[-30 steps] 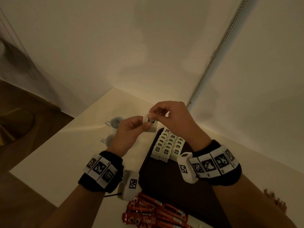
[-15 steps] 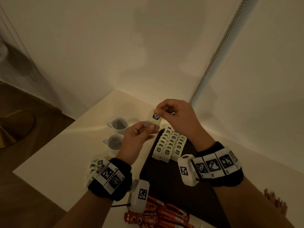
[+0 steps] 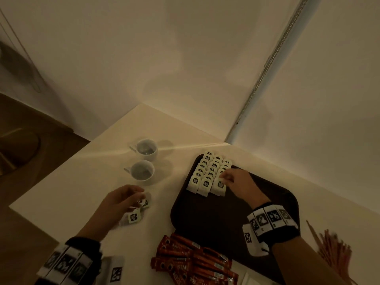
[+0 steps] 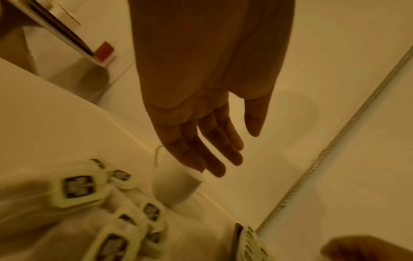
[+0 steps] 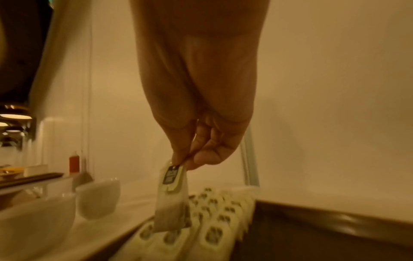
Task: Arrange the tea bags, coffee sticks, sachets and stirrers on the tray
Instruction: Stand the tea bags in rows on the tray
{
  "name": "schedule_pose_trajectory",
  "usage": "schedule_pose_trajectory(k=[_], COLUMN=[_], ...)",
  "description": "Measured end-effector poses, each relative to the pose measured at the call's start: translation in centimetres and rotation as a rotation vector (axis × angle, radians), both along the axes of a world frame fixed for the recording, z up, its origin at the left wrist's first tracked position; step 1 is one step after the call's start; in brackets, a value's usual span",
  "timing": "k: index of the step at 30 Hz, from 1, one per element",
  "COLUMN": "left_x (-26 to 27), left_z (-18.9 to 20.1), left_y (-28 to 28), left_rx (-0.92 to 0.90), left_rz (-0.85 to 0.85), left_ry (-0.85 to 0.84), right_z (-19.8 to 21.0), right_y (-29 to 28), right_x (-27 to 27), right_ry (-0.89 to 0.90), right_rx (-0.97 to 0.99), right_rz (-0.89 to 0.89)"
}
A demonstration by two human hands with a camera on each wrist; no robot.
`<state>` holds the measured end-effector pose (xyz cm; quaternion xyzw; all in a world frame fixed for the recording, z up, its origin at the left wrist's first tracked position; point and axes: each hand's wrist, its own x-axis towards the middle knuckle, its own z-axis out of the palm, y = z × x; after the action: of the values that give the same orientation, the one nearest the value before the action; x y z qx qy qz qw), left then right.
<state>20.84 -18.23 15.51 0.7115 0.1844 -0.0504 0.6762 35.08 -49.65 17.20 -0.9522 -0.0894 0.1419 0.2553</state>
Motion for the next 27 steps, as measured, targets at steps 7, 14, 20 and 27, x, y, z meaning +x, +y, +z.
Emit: schedule_pose_trajectory(k=[7,14,20,27], left_x=[-4.3,-5.2,-4.7,-3.3], left_z=[-3.0,-3.4,-3.3,-3.0], left_y=[3.1,3.7,3.5,3.0], left_rx=[0.039,0.017,0.012,0.373], left_rz=[0.036,0.082,0.091,0.037], left_ry=[0.175,0.208,0.18,0.055], right_z=[-6.0,-7.9,-8.1,-5.8], right_y=[-1.2,-0.7,-0.1,1.4], right_x=[-0.1,1.4,2.3,0.8], right_ry=[0.261,0.14,0.126,0.002], right_rx=[-0.021,0.048,0.024,0.101], right_rz=[-0.024,-0.219,-0.258,-0.197])
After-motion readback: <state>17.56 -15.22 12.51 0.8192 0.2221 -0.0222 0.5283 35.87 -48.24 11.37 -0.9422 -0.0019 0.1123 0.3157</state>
